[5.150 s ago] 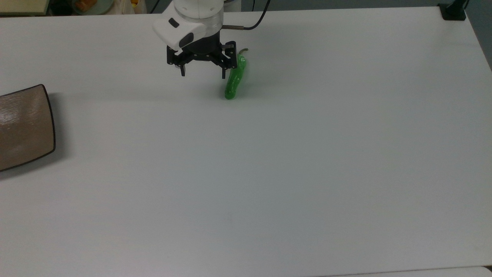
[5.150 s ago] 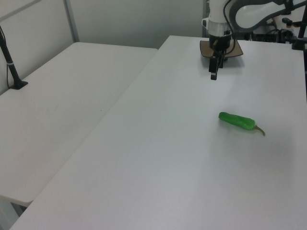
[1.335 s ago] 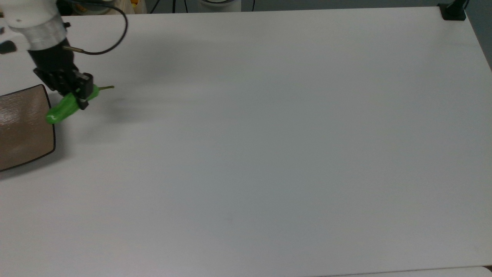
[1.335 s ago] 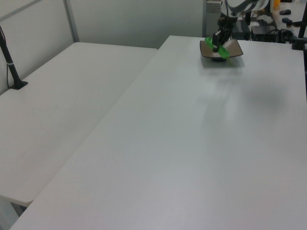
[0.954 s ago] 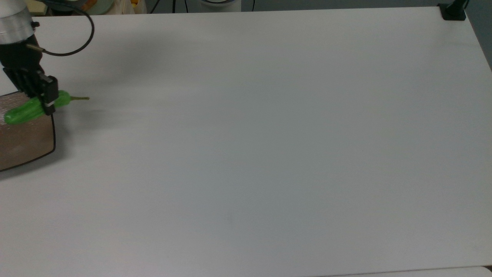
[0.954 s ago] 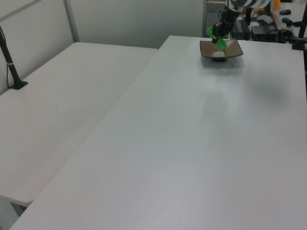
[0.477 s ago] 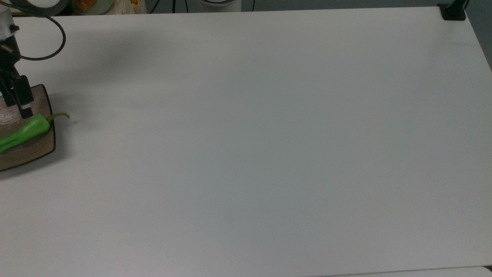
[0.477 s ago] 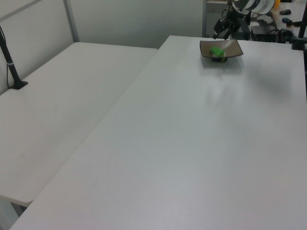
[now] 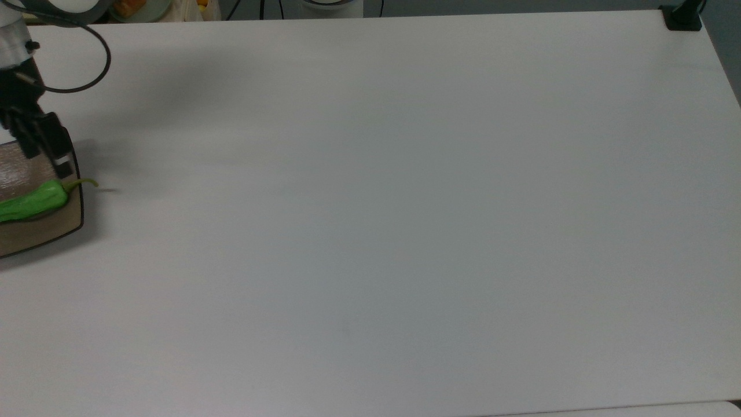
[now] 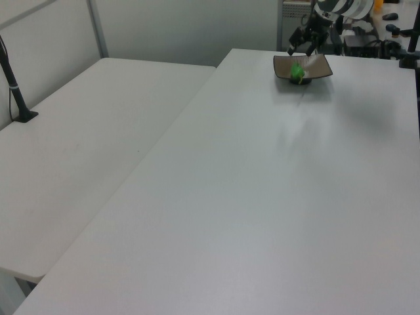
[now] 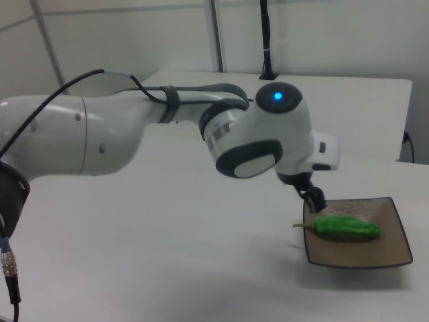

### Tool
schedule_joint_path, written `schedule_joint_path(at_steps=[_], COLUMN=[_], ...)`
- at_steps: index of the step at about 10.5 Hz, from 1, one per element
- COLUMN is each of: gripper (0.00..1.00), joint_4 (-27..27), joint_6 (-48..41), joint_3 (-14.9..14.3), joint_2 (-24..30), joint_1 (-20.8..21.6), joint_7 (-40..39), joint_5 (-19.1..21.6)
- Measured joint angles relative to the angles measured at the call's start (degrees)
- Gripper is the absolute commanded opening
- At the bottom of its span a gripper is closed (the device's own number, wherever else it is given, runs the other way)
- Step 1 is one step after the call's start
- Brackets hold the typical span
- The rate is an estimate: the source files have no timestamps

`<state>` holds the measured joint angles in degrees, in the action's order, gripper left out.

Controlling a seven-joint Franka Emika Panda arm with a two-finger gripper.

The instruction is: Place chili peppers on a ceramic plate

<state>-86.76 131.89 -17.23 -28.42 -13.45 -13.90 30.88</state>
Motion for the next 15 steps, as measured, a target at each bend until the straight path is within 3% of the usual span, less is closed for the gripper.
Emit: schedule_joint_path(at_steps=[2, 3, 5, 8, 10, 15], gripper=[1.00, 1.00, 1.00, 1.00, 1.00, 1.00], joint_4=[1.2, 1.3, 1.2, -0.5, -3.4, -8.9], joint_6=[-13.6, -19.6, -26.7, -30.2, -30.3, -30.3], joint_3=[1.5, 3.8, 8.2, 12.7, 14.8, 16.1], joint_2=[2.5, 4.6, 8.5, 14.4, 18.4, 22.8], joint_1=[0.2, 0.1, 0.3, 1.2, 5.9, 18.1], joint_7=[0.2, 1.0, 3.3, 4.5, 8.7, 13.8], joint_5=[-10.7, -16.5, -23.7, -27.7, -30.1, -30.6])
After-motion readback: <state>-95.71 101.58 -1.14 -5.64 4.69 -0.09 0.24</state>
